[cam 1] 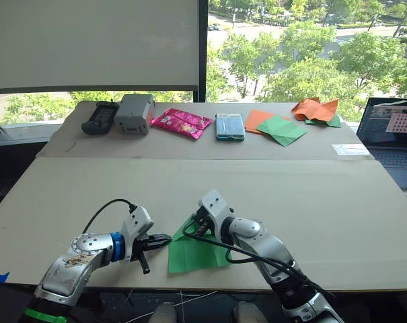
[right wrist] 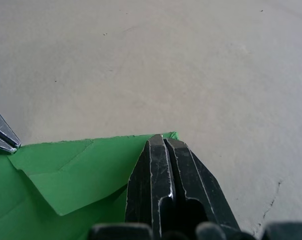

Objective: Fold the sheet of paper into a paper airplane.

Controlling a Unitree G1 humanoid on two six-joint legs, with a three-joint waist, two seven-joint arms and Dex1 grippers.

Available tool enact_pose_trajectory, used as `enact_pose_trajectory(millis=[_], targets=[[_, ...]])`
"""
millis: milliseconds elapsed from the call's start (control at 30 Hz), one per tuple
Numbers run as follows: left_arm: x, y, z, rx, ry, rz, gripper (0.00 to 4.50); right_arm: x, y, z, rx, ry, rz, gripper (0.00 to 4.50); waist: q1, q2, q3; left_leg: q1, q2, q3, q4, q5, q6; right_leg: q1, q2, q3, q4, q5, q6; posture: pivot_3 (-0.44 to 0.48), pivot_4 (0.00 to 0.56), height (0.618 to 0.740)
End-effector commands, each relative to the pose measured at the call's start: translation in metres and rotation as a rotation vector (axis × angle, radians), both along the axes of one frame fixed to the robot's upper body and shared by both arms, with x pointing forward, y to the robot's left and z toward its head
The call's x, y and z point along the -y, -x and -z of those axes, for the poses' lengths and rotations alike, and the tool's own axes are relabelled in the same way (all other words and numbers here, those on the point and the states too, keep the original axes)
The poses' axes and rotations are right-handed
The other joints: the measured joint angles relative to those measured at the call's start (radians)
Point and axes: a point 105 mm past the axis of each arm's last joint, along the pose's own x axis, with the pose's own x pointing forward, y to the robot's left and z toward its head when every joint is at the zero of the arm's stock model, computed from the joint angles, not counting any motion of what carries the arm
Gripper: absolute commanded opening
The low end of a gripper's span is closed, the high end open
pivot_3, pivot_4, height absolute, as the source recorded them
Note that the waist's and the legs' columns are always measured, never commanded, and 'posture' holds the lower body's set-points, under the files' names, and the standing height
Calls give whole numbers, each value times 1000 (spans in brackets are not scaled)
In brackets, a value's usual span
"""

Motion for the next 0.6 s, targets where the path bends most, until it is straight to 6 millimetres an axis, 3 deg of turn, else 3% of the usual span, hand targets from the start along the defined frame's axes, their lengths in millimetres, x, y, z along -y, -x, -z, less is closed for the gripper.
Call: enact_pose_trajectory(millis=[33,200,433,600], targets=[[-12,16,26,-134,-57,-39,41,2,4,17,-63,39,0,0,0,0,0,0,0,0,0,0,0,0,0,0,0,0,0,0,150,720],[-13,15,21,-123,-53,-48,41,2,4,17,-62,39,-1,0,-2,0,0,0,0,0,0,0,0,-1,0,0,0,0,0,0,150,720],[-13,-3,-10,-33,-7,-59,41,2,4,17,-63,42,-4,0,-1,-1,1,0,0,0,-1,0,0,-1,0,0,0,0,0,0,150,720],[-6,-26,-52,77,96,-37,41,5,2,16,-55,44,0,0,3,-5,6,-2,0,0,-1,0,0,-2,0,-1,-1,0,0,0,150,720]])
